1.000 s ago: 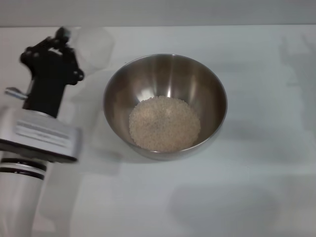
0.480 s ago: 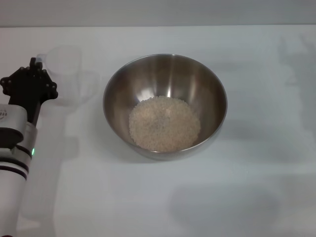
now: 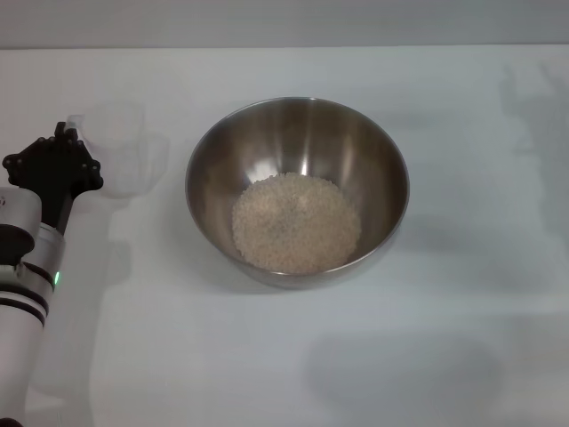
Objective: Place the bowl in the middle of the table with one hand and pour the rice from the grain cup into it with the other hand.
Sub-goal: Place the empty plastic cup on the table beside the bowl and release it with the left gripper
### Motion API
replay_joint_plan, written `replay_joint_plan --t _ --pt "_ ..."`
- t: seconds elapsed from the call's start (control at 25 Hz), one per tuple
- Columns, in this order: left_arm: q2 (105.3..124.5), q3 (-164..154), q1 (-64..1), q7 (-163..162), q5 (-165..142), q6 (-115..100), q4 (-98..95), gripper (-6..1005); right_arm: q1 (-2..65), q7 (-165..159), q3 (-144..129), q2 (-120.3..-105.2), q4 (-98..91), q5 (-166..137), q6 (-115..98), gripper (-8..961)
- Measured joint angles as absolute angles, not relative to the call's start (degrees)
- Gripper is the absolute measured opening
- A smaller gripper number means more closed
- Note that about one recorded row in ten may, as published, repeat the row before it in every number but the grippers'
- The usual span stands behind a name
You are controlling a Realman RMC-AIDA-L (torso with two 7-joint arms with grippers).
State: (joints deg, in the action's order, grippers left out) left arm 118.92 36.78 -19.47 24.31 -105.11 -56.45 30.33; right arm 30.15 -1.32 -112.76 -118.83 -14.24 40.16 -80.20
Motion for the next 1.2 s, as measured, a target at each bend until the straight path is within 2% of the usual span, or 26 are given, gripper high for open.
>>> replay_joint_plan --t 0.84,1.04,1.2 --pt "118.62 36.83 -20.05 24.12 -105.5 -52.73 30.28 26 30.24 -1.32 -112.84 -118.83 -14.33 40.16 -80.25 522" --pt "118.52 36.83 -19.56 24.1 -105.53 -52.84 30.45 203 30.24 -1.31 -112.85 -118.83 -14.33 40.16 -80.25 522" --pt "118.42 36.82 -18.79 24.08 -105.59 -53.28 30.78 278 30.25 -1.19 -112.79 -118.83 -14.32 40.16 -80.22 522"
